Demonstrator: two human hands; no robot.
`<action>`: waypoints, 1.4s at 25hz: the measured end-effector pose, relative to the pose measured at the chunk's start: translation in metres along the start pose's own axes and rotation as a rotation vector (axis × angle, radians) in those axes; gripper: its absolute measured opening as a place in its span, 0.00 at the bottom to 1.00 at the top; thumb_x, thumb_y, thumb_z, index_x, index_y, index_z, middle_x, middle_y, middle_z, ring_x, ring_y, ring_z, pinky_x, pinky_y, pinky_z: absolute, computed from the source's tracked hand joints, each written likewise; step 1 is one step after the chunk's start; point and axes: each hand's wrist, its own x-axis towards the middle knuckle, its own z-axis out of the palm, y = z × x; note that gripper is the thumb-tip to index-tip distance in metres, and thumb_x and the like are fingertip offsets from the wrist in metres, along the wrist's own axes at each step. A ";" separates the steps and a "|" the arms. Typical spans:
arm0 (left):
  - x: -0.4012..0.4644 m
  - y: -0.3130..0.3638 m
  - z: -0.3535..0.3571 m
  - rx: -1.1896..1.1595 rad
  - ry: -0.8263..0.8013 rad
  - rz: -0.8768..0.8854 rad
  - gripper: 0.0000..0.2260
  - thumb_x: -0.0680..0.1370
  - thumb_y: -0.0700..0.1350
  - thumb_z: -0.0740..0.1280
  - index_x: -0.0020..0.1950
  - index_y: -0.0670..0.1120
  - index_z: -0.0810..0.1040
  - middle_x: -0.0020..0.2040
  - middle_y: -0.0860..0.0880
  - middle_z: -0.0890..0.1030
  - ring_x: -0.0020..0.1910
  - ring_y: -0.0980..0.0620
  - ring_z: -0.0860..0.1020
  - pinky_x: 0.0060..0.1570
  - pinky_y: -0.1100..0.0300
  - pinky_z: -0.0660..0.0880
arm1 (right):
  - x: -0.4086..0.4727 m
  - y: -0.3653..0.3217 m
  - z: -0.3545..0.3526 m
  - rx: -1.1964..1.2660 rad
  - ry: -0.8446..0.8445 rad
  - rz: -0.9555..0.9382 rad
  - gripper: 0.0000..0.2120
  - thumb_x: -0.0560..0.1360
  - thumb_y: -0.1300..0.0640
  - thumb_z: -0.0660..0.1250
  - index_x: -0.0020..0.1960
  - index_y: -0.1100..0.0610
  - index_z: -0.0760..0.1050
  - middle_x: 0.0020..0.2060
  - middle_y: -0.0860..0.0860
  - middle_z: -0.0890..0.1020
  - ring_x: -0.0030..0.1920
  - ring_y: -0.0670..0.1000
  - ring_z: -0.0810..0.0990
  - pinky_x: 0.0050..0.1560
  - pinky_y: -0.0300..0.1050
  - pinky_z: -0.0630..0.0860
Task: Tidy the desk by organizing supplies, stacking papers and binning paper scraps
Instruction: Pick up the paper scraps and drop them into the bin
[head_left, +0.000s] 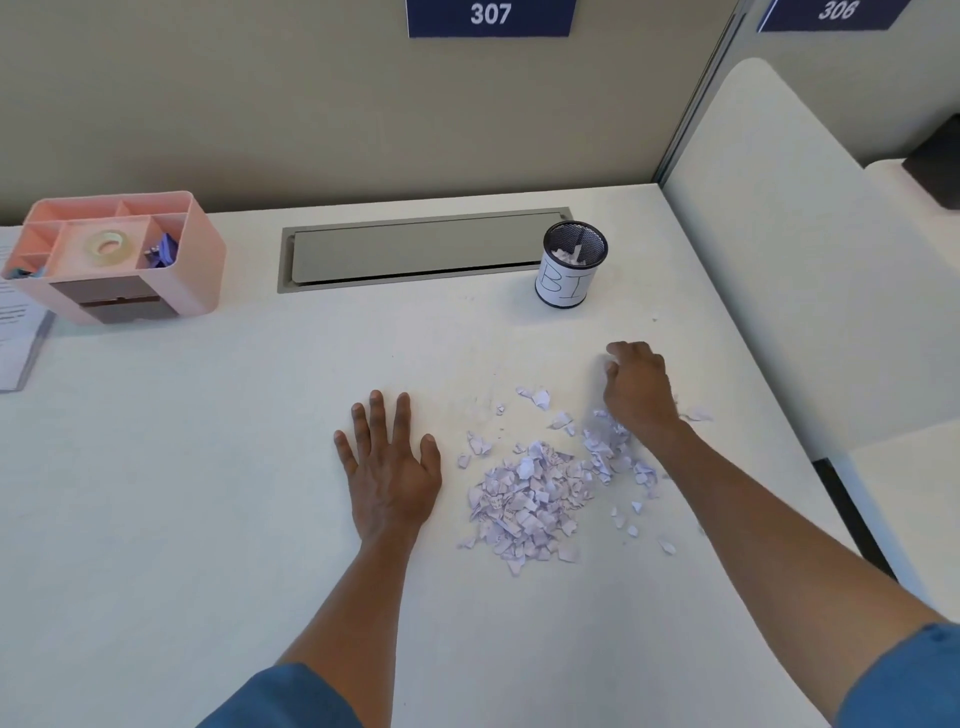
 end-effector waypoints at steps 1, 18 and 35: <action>0.000 -0.001 0.001 0.000 0.003 0.000 0.29 0.82 0.56 0.55 0.82 0.53 0.55 0.83 0.47 0.52 0.82 0.45 0.48 0.79 0.41 0.44 | 0.008 -0.001 -0.004 0.022 0.014 0.017 0.17 0.79 0.62 0.58 0.67 0.61 0.71 0.62 0.63 0.73 0.61 0.66 0.71 0.59 0.56 0.70; 0.001 -0.002 0.000 -0.001 -0.030 -0.003 0.29 0.82 0.57 0.52 0.82 0.53 0.53 0.83 0.47 0.51 0.82 0.44 0.47 0.79 0.40 0.43 | -0.038 -0.025 -0.002 0.089 -0.169 -0.148 0.26 0.77 0.68 0.59 0.74 0.59 0.65 0.70 0.59 0.68 0.68 0.62 0.68 0.66 0.56 0.69; 0.000 -0.001 0.002 -0.014 -0.013 0.001 0.29 0.82 0.57 0.54 0.82 0.52 0.55 0.83 0.46 0.52 0.82 0.44 0.48 0.79 0.40 0.43 | -0.092 -0.048 -0.001 0.154 -0.185 -0.057 0.35 0.71 0.75 0.62 0.76 0.58 0.63 0.69 0.57 0.69 0.68 0.58 0.69 0.65 0.51 0.71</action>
